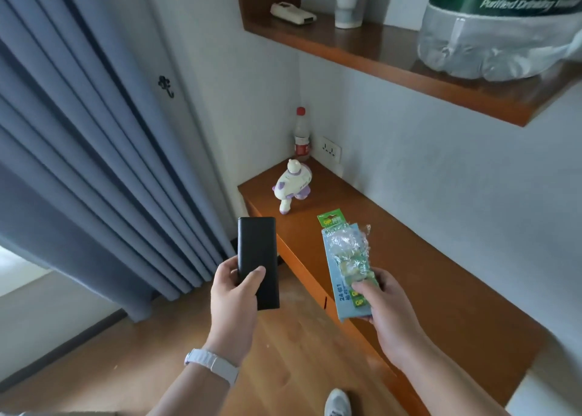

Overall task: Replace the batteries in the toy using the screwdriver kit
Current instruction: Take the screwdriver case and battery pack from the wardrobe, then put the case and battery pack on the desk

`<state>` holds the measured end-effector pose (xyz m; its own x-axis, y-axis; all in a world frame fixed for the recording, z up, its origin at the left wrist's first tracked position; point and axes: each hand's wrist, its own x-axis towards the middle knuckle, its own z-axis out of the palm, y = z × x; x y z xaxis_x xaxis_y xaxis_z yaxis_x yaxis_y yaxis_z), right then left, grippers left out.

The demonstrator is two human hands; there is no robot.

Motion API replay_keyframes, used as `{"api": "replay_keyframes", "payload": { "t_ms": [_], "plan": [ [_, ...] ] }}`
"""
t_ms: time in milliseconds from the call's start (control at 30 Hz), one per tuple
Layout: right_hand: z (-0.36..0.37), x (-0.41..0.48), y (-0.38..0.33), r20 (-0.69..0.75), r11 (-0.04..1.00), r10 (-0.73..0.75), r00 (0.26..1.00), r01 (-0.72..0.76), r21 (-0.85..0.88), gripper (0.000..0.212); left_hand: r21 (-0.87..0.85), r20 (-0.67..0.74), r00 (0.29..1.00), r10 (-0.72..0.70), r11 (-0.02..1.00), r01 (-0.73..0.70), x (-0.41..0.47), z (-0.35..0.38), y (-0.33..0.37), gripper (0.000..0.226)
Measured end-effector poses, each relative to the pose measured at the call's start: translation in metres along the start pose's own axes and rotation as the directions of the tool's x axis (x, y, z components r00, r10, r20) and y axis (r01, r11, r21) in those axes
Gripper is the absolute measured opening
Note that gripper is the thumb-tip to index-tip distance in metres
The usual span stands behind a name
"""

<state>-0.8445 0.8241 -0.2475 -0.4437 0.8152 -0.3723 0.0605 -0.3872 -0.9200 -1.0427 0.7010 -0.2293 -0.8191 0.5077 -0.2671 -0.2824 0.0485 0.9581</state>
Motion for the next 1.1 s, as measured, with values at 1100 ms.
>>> {"api": "replay_keyframes", "payload": {
  "t_ms": [1100],
  "plan": [
    [0.013,0.123,-0.016,-0.701,0.976,0.176,0.691,-0.027,0.218,0.026,0.456,0.649,0.691,-0.317,0.89,-0.02,0.228,0.187,-0.046,0.024]
  ]
}}
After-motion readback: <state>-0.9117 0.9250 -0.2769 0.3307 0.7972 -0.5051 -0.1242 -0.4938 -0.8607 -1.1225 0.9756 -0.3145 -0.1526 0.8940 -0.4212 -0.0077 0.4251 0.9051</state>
